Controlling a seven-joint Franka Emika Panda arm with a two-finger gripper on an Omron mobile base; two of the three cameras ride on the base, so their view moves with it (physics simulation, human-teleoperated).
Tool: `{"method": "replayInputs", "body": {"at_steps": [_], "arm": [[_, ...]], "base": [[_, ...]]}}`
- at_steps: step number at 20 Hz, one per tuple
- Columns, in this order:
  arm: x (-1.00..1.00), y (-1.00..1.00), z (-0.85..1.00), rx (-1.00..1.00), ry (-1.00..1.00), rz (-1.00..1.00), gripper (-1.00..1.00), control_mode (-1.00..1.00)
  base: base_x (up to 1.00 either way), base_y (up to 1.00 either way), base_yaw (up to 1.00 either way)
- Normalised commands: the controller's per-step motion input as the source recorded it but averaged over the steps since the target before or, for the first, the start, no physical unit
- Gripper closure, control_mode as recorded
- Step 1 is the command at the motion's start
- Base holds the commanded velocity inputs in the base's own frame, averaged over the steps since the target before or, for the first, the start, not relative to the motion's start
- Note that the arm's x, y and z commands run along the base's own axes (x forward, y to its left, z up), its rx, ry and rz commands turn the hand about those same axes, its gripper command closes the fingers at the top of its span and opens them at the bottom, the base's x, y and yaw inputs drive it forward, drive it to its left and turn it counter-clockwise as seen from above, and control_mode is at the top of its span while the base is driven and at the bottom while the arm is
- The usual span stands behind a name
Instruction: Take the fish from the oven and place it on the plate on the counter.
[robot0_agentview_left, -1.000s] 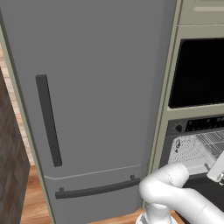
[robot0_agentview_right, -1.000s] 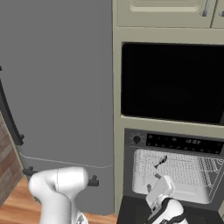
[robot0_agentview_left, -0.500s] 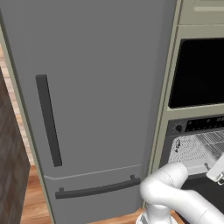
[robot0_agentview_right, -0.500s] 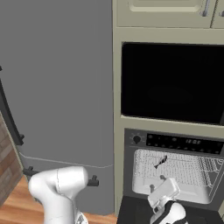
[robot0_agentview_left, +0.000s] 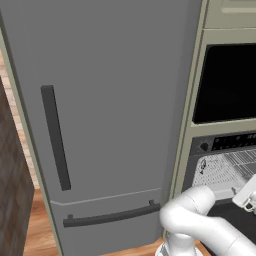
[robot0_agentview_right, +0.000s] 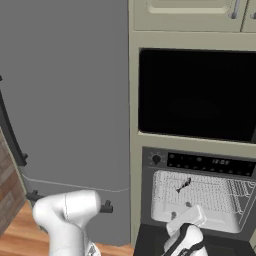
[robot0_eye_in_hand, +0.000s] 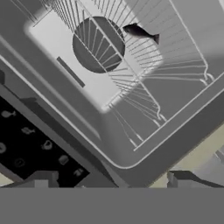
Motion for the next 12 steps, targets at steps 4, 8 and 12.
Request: {"method": "replayInputs", "body": {"at_steps": [4,8,12], "arm": [[0.18,0.0,-0.33,0.0,0.18,-0.01,-1.0,-1.0],[0.27,0.0,-0.39,0.0,0.05,0.0,-1.0,-1.0],[0.23,0.0,-0.53,-0.01,0.0,0.0,-1.0,-1.0]], "base": [[0.0,0.0,0.0],[0.0,0.0,0.0],[0.0,0.0,0.0]]}}
